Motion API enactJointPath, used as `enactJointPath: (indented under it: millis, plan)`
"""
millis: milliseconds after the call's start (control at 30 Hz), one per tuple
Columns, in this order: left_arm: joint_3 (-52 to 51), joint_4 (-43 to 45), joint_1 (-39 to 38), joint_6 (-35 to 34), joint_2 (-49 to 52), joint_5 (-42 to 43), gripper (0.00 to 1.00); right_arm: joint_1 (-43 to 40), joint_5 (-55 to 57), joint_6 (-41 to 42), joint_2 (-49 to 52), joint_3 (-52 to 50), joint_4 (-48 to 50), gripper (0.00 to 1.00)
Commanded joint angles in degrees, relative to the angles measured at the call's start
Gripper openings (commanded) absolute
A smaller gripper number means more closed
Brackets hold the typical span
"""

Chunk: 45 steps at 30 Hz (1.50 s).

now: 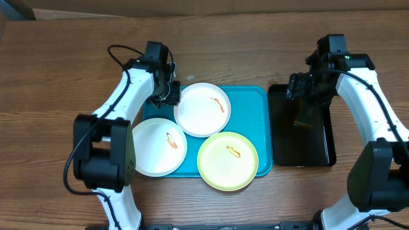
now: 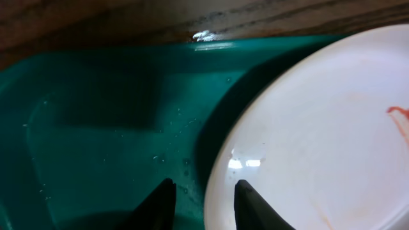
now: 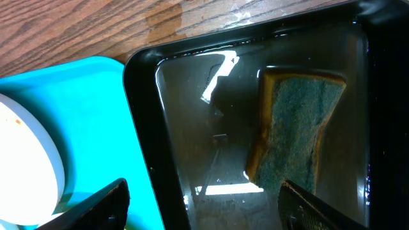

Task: Clean dirty plates on tray and stack at the side
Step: 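Move left gripper to the top white plate rim and grip it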

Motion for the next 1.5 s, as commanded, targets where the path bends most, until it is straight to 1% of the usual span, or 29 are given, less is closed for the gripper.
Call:
enactJointPath:
  millis: [0, 100, 200, 267, 400, 533, 600, 633, 667, 733, 867, 1067, 1167, 1200, 1267, 1333, 1467]
  plan:
    - [0.96, 0.87, -0.81, 1.07, 3.34, -0.98, 0.29, -0.15, 0.63, 0.39, -0.17, 1.09, 0.22, 0.76]
    - [0.96, 2.32, -1.31, 1.07, 4.28, -0.94, 0.26, -0.15, 1.46, 0.37, -0.17, 1.09, 0.15, 0.76]
    - [1.01, 5.18, -2.14, 1.07, 4.33, -0.85, 0.14, -0.15, 4.72, 0.39, -0.17, 0.9, -0.09, 0.75]
    - [1.01, 7.19, -2.67, 1.16, 4.26, -0.87, 0.12, -0.15, 5.62, 0.39, -0.17, 0.87, -0.35, 0.75]
    - [1.01, 11.28, -3.69, 4.02, 4.26, -0.87, 0.09, -0.15, 5.79, 0.39, -0.17, 0.87, -0.46, 0.75]
    - [1.18, 13.18, -4.72, 4.52, 4.24, -0.83, 0.07, -0.15, 5.79, 0.39, -0.17, 0.87, -0.52, 0.75]
    - [1.6, 13.05, -5.25, 4.55, 4.24, -0.85, 0.15, -0.15, 5.79, 0.39, -0.17, 0.87, -0.55, 0.75]
    - [1.81, 12.79, -5.44, 4.55, 4.24, -0.85, 0.22, -0.15, 5.79, 0.39, -0.17, 0.87, -0.57, 0.75]
    - [1.99, 12.44, -5.64, 4.52, 4.24, -0.85, 0.26, -0.15, 5.79, 0.37, -0.17, 0.87, -0.61, 0.75]
    - [2.16, 11.5, -5.81, 4.5, 4.24, -0.83, 0.38, -0.15, 5.79, 0.37, -0.17, 0.87, -0.74, 0.76]
    - [2.29, 8.02, -6.27, 3.91, 4.17, -0.81, 0.43, -0.15, 5.79, 0.37, -0.17, 0.87, -1.11, 0.76]
    - [2.54, 2.4, -6.34, 2.23, 4.11, -0.83, 0.43, -0.15, 5.79, 0.37, -0.17, 0.87, -1.11, 0.77]
    - [3.32, -0.96, -6.32, -0.79, 4.11, -0.83, 0.39, -0.15, 5.79, 0.37, -0.17, 0.87, -1.16, 0.77]
    - [3.5, -1.46, -6.32, -1.6, 4.11, -0.81, 0.35, -0.15, 5.81, 0.37, -0.17, 0.87, -1.16, 0.77]
    - [3.8, -2.21, -6.32, -2.99, 4.11, -0.81, 0.32, -0.15, 6.08, 0.37, -0.17, 0.87, -1.14, 0.77]
    - [3.85, -2.38, -6.32, -4.37, 4.11, -0.79, 0.22, -0.15, 7.15, 0.35, -0.17, 0.87, -1.14, 0.77]
    - [3.85, -2.58, -6.32, -7.63, 4.11, -0.61, 0.18, -0.15, 8.31, 0.35, -0.17, 0.87, -1.16, 0.77]
